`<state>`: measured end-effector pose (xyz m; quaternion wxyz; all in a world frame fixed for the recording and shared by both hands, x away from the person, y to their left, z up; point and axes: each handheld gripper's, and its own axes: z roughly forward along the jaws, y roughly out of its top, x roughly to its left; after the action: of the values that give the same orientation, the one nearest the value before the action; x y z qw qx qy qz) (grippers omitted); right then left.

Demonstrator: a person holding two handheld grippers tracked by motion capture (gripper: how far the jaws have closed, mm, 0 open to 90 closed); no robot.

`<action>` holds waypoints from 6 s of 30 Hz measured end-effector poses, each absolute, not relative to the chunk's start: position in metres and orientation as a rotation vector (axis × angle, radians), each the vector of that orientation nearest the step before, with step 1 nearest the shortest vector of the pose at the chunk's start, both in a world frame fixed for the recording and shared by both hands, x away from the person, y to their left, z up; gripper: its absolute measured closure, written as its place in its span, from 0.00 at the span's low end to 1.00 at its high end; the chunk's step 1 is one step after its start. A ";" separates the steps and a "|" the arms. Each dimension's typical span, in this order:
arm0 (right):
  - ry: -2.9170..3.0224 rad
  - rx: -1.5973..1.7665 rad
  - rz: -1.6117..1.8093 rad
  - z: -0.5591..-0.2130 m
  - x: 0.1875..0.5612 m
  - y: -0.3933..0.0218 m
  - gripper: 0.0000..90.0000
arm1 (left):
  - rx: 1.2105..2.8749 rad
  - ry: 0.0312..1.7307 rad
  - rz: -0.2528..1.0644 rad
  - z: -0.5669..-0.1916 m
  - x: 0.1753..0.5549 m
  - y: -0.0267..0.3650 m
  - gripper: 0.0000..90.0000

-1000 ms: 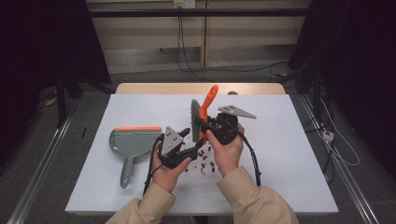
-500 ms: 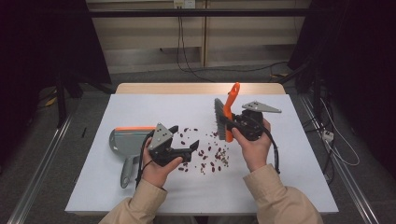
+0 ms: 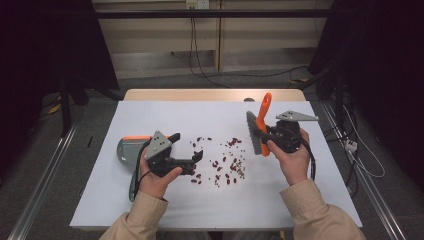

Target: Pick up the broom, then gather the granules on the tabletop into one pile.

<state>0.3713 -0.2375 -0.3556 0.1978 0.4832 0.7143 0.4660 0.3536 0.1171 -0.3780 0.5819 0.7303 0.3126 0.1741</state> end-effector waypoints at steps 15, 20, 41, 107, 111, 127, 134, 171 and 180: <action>2.138 1.449 1.097 -0.367 0.371 -0.256 0.77 | 1.725 0.709 0.422 -0.384 0.349 0.155 0.04; 2.167 1.503 1.042 -0.383 0.378 -0.258 0.77 | 1.718 0.726 0.420 -0.389 0.348 0.162 0.04; 2.136 1.560 0.939 -0.414 0.417 -0.248 0.78 | 1.739 0.740 0.409 -0.397 0.350 0.164 0.04; 2.136 1.439 1.037 -0.405 0.385 -0.262 0.79 | 1.721 0.765 0.418 -0.398 0.351 0.174 0.05; 2.136 1.422 1.043 -0.404 0.391 -0.259 0.79 | 1.724 0.769 0.417 -0.400 0.352 0.175 0.05; 2.116 1.380 1.027 -0.403 0.410 -0.249 0.79 | 1.719 0.781 0.402 -0.401 0.351 0.177 0.05; 2.123 1.373 1.033 -0.405 0.417 -0.244 0.79 | 1.720 0.783 0.399 -0.402 0.353 0.177 0.05; 2.298 1.015 0.879 -0.425 0.456 -0.205 0.79 | 1.695 0.824 0.418 -0.402 0.356 0.189 0.05; 2.354 0.938 0.914 -0.424 0.437 -0.202 0.79 | 1.697 0.823 0.417 -0.403 0.357 0.189 0.05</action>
<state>0.4367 -0.2016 -0.4240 0.2223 0.3394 0.8520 0.3308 0.3566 0.1887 -0.4028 0.5688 0.7224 0.3506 0.1777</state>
